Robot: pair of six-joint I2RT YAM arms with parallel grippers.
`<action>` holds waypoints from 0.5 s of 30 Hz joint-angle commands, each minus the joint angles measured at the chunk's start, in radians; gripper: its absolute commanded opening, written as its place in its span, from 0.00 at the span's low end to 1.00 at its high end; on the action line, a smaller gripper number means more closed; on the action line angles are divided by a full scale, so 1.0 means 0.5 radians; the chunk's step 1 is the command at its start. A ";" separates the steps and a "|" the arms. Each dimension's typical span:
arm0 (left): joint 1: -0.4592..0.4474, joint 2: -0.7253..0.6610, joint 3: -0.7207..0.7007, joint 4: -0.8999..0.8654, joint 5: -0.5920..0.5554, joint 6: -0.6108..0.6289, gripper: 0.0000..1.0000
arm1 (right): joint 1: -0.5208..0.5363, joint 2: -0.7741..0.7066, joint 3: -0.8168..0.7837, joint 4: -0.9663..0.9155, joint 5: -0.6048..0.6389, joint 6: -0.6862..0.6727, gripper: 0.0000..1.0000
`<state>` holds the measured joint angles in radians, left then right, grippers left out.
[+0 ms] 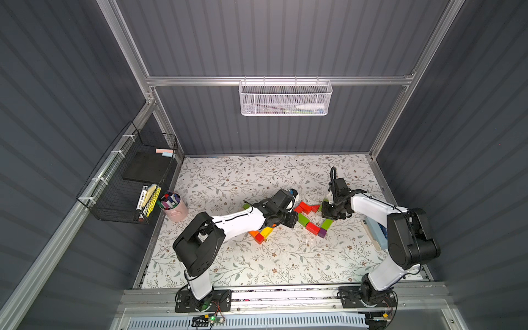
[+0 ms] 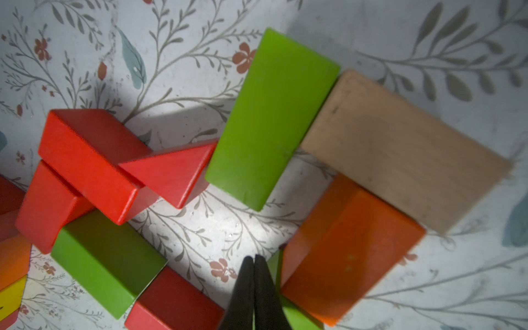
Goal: Assemble a heart with building blocks
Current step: Adjust the building block at the center of the board.
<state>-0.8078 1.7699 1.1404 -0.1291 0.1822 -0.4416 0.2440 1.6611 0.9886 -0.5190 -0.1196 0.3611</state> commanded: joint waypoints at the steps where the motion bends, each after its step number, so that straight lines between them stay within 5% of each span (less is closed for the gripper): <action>1: 0.014 -0.008 -0.015 -0.006 -0.017 0.048 0.23 | 0.006 -0.054 -0.017 -0.036 0.006 -0.029 0.07; 15: 0.015 -0.024 -0.008 -0.011 -0.025 0.045 0.23 | 0.078 -0.128 -0.097 0.043 -0.230 -0.094 0.07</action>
<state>-0.8078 1.7699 1.1404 -0.1295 0.1783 -0.4381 0.2783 1.6161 0.9691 -0.4854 -0.2180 0.3321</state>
